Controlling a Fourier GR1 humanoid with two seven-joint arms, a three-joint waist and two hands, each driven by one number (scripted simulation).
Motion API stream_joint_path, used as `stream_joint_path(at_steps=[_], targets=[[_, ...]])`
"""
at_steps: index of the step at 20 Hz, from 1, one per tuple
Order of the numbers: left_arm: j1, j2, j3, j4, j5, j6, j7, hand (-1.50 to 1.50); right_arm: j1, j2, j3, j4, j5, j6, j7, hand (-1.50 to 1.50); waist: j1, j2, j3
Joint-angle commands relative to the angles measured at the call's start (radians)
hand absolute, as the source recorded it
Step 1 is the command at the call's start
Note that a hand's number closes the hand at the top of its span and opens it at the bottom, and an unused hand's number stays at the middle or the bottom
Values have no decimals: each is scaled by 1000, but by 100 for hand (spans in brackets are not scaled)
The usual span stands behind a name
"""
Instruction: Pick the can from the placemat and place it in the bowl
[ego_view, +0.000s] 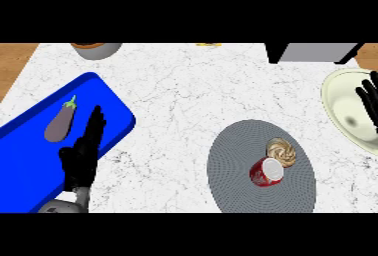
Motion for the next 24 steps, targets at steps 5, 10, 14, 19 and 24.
stream_joint_path(at_steps=[5,10,14,19,24], targets=[[-50,-21,-21,-48,115,-161,12,0,155,54,69,-143,312,-364,193,150,-84,-19,-19],[-56,-53,-27,-61,165,-189,28,0,296,139,-13,-99,486,-661,269,-150,-144,-19,-21],[-58,-58,-72,-98,185,-245,48,0,370,220,272,-221,786,-741,281,-150,-48,-10,-18],[-59,-36,-54,-81,204,-277,52,0,466,95,280,-211,1036,-624,552,-150,-41,2,-29],[-76,-22,-46,-97,217,-296,69,0,491,151,311,-245,1221,-497,842,-150,-17,5,-27]])
